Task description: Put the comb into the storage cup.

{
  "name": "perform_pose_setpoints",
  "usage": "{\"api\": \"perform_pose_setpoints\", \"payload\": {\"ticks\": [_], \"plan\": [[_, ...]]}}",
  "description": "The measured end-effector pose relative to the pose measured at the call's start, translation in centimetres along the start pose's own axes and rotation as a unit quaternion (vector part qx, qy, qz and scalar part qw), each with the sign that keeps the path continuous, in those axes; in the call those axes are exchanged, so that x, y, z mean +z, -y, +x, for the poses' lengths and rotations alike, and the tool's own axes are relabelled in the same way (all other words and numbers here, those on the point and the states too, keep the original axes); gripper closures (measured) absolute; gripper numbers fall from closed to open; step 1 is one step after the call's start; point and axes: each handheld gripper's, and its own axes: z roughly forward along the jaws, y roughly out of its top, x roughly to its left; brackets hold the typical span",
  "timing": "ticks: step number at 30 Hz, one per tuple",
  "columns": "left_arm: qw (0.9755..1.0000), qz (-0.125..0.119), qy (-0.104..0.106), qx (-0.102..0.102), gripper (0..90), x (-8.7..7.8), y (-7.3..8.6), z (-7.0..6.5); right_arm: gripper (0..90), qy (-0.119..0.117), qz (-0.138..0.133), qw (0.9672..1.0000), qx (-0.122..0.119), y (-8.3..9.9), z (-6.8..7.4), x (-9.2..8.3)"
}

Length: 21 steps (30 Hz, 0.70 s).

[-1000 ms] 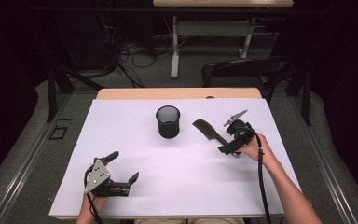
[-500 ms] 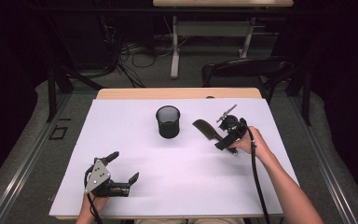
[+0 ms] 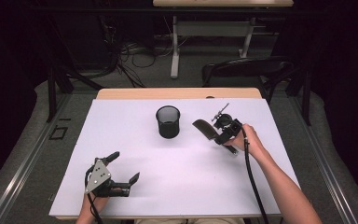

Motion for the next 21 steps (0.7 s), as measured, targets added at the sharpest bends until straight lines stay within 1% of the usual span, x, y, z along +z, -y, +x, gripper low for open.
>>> {"api": "perform_pose_setpoints", "payload": {"ticks": [1,2,4,5,7,8,9,11,12,15,17,18,20,21], "plan": [[1.0000,0.000,0.000,0.000,0.4,0.0,0.0,0.0,46.5,0.000,0.000,1.0000,0.000,0.0,0.0,0.0],[1.0000,0.000,0.000,0.000,0.4,0.0,0.0,0.0,48.8,0.003,0.003,0.9999,0.010,-0.1,0.1,0.1],[1.0000,-0.001,0.000,-0.002,0.5,0.0,0.0,0.0,53.0,0.003,0.008,0.9999,0.008,-0.3,0.1,0.3],[1.0000,-0.001,0.000,-0.001,0.5,0.0,0.0,0.0,54.9,0.003,0.013,0.9998,0.014,-0.4,0.2,0.4],[1.0000,-0.001,0.001,-0.001,0.5,0.0,0.0,0.0,58.0,0.003,0.017,0.9998,0.002,-0.5,0.1,0.7],[1.0000,-0.001,0.000,-0.001,0.5,0.0,0.0,0.0,59.9,0.005,0.018,0.9998,0.006,-0.5,0.1,0.8],[1.0000,-0.001,0.000,-0.001,0.5,0.0,0.0,0.0,61.1,0.006,0.026,0.9996,0.010,-0.6,0.2,1.0],[1.0000,-0.002,0.001,-0.001,0.5,0.0,0.0,0.0,62.1,0.004,0.029,0.9995,0.008,-0.6,0.2,1.2],[1.0000,-0.001,0.001,-0.001,0.5,0.0,0.0,0.0,62.1,0.006,0.029,0.9996,0.003,-0.6,0.1,1.3],[1.0000,-0.001,0.002,-0.001,0.5,0.0,0.0,0.0,62.8,0.007,0.035,0.9993,0.007,-0.6,0.1,1.5],[1.0000,-0.001,0.002,-0.001,0.5,0.0,0.0,0.0,63.6,0.007,0.036,0.9993,0.005,-0.6,0.0,1.6],[1.0000,-0.001,0.002,-0.002,0.5,0.0,0.0,0.0,64.2,0.007,0.051,0.9987,0.006,-0.7,0.0,1.6],[1.0000,-0.001,0.001,-0.001,0.5,0.0,0.0,0.0,65.5,0.004,0.056,0.9984,0.004,-0.7,-0.1,1.7],[1.0000,-0.001,0.001,-0.001,0.6,0.0,0.0,0.0,66.7,0.003,0.040,0.9992,0.008,-0.6,-0.1,2.0]]}}
